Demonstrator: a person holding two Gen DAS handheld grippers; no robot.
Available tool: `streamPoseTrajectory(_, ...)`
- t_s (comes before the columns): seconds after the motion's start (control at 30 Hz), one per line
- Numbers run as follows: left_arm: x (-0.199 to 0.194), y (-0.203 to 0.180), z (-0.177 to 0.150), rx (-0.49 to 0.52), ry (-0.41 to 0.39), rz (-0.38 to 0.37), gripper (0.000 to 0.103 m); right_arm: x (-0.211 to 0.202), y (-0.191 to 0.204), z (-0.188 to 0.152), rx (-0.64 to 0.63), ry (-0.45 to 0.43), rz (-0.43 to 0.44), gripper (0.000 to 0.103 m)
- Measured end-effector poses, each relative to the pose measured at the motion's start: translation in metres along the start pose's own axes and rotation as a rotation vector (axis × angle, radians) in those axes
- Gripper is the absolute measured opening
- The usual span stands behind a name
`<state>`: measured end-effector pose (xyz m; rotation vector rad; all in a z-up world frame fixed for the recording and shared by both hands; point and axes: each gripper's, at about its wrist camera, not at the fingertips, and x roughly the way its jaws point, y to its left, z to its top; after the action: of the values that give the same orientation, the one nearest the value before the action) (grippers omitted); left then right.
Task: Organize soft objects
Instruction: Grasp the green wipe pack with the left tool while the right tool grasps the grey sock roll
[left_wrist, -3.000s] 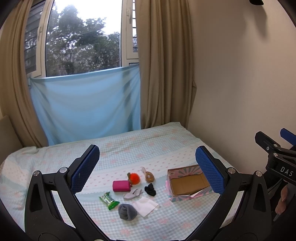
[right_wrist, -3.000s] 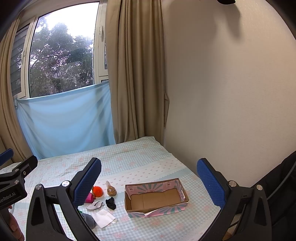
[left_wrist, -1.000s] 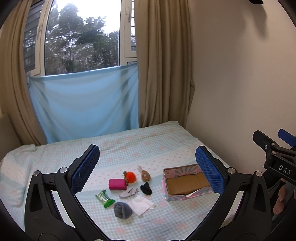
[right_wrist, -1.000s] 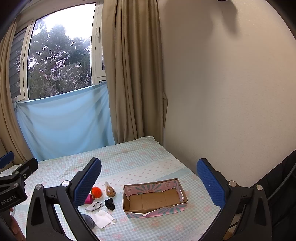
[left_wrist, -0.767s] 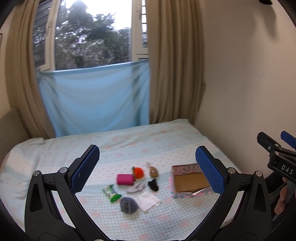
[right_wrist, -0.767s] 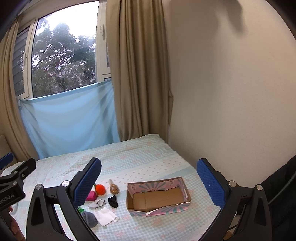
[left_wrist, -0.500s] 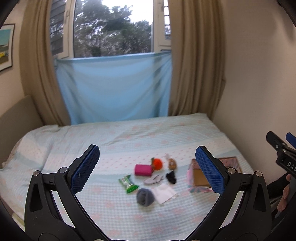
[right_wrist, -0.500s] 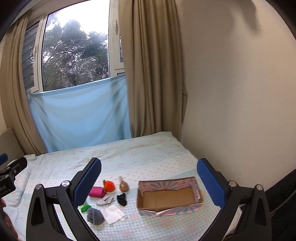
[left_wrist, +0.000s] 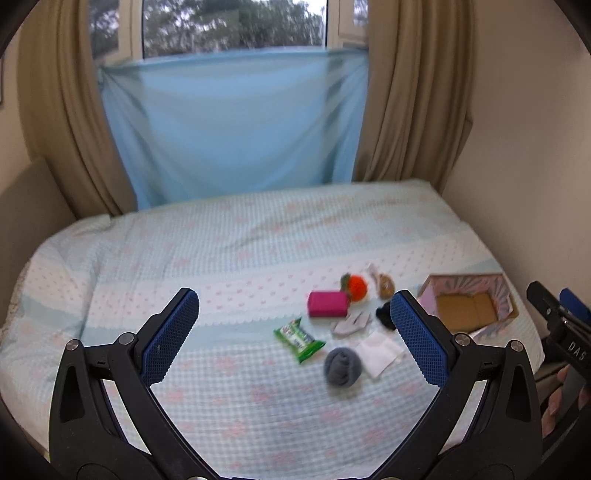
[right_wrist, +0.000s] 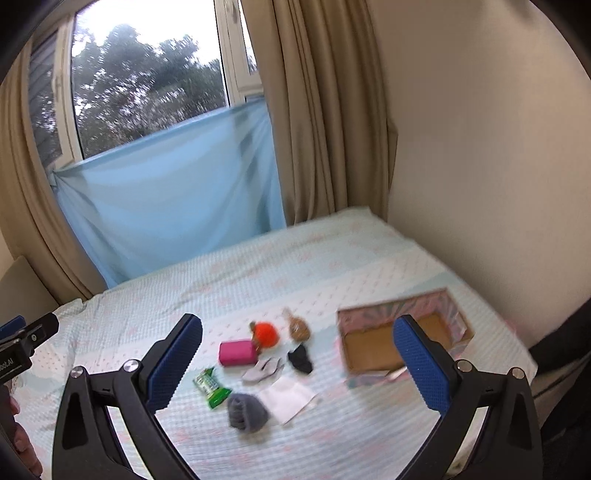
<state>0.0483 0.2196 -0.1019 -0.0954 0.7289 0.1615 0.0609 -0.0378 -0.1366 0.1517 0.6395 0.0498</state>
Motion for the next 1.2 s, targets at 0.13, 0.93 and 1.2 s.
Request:
streamPoseTrajectory(0.13, 0.066, 0.034, -0.006, 0.002, 0.121, -0.058, 0.103, 0.038, 0.026, -0.023, 0.048, 0.075, -0.026, 0.103)
streamPoseTrajectory(0.93, 0.432, 0.034, -0.152, -0.205, 0.690, -0.177, 0.101, 0.299, 0.072, -0.217, 0.212, 0.594, 0.006, 0.103)
streamPoseTrajectory(1.2, 0.464, 0.020, -0.177, -0.202, 0.727, -0.170, 0.094, 0.338, 0.079, -0.236, 0.236, 0.678, 0.018, 0.101)
